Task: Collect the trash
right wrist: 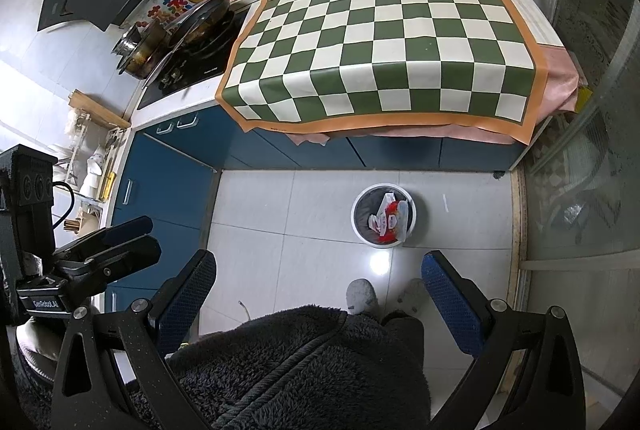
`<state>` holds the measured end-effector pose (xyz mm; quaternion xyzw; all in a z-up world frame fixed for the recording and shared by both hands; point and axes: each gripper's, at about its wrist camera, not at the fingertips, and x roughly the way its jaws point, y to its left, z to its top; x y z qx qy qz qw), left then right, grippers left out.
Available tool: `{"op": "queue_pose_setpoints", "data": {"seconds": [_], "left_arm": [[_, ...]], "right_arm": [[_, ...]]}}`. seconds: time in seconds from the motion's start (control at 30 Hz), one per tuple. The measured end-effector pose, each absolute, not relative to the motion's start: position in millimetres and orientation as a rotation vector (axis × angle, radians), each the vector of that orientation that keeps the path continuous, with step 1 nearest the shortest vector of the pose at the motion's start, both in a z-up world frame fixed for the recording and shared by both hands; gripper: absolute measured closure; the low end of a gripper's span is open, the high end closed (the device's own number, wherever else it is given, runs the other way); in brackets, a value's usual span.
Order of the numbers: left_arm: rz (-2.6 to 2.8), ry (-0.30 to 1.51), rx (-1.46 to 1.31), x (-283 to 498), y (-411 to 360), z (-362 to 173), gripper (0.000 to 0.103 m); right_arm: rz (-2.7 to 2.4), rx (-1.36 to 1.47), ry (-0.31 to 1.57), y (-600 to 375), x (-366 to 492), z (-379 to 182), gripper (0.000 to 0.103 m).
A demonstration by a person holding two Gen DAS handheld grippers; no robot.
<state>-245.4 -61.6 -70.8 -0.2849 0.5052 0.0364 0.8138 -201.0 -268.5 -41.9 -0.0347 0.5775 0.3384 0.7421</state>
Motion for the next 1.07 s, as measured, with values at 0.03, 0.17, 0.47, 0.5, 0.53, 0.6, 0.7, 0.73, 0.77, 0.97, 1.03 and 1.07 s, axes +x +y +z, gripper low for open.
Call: {"op": "queue_pose_setpoints", "data": {"seconds": [0.03, 0.17, 0.47, 0.5, 0.53, 0.6, 0.7, 0.73, 0.77, 0.97, 1.03, 1.07], "left_arm": [[0.076, 1.079, -0.606, -245, -62, -70, 0.000], [0.072, 1.080, -0.603, -243, -63, -70, 0.000], [0.061, 1.080, -0.602, -238, -66, -69, 0.000], [0.059, 1.081, -0.601, -237, -66, -69, 0.000], [0.055, 1.083, -0.599, -237, -65, -69, 0.000], [0.050, 1.084, -0.596, -237, -65, -70, 0.000], [0.048, 1.083, -0.597, -236, -66, -70, 0.000], [0.046, 1.082, -0.595, -238, -64, -70, 0.000], [0.046, 1.082, -0.596, -238, -64, -70, 0.000], [0.046, 1.077, -0.594, -240, -62, -70, 0.000], [0.046, 1.072, -0.589, -240, -61, -68, 0.000], [0.046, 1.072, -0.588, -240, -60, -68, 0.000]], "right_arm": [[0.741, -0.077, 1.265, -269, -201, -42, 0.000], [0.740, -0.077, 1.265, -270, -200, -42, 0.000], [0.741, -0.077, 1.266, -270, -199, -42, 0.000], [0.739, -0.076, 1.269, -272, -198, -42, 0.000], [0.738, -0.076, 1.270, -272, -198, -41, 0.000], [0.736, -0.076, 1.270, -278, -195, -41, 0.000], [0.737, -0.076, 1.270, -275, -195, -42, 0.000], [0.737, -0.075, 1.270, -275, -195, -42, 0.000], [0.737, -0.075, 1.269, -278, -194, -42, 0.000], [0.735, -0.073, 1.272, -277, -195, -42, 0.000], [0.734, -0.073, 1.271, -276, -196, -41, 0.000], [0.734, -0.072, 1.269, -276, -196, -41, 0.000]]}}
